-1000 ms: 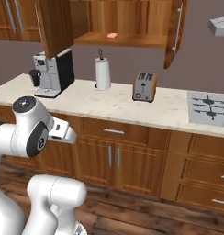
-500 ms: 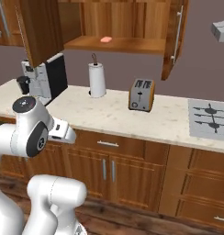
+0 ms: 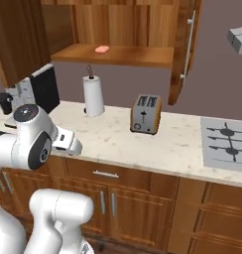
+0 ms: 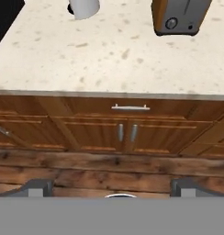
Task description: Locate and retrieve the bar soap and bar soap from the cabinet. Place them next to the sink.
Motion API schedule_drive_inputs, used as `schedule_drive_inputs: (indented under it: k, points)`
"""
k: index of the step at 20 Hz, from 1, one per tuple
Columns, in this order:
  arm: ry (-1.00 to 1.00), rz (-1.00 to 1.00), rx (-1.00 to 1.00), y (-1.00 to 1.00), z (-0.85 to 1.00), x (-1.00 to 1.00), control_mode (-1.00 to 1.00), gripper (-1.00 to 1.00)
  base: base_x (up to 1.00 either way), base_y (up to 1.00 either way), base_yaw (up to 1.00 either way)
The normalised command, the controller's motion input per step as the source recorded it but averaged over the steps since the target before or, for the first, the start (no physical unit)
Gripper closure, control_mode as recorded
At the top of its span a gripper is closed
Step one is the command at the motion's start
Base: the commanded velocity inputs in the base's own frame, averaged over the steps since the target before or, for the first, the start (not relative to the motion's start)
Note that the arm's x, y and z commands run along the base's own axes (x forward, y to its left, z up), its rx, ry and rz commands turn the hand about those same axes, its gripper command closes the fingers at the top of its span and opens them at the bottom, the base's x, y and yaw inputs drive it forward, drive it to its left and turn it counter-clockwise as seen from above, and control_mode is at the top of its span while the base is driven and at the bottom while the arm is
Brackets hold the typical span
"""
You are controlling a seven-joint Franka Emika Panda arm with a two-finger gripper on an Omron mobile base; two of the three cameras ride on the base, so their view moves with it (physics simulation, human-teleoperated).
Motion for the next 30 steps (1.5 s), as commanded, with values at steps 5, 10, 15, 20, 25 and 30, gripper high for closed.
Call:
schedule_drive_inputs:
  k: [5,10,15,20,25,30]
  points:
    - [0.00,0.00,0.00,0.00,0.00,0.00,1.00,-1.00,0.53,0.01,-0.01]
    - [0.00,0.00,0.00,0.00,0.00,0.00,1.00,-1.00,0.60,0.07,-0.03]
    - [0.00,0.00,0.00,0.00,0.00,0.00,1.00,-1.00,0.57,0.00,0.00]
    - [0.00,0.00,0.00,0.00,0.00,0.00,1.00,-1.00,0.58,0.11,-0.07]
    - [0.00,0.00,0.00,0.00,0.00,0.00,1.00,-1.00,0.34,0.29,-0.15]
    - [0.00,0.00,0.00,0.00,0.00,0.00,1.00,-1.00,0.10,0.45,-0.10]
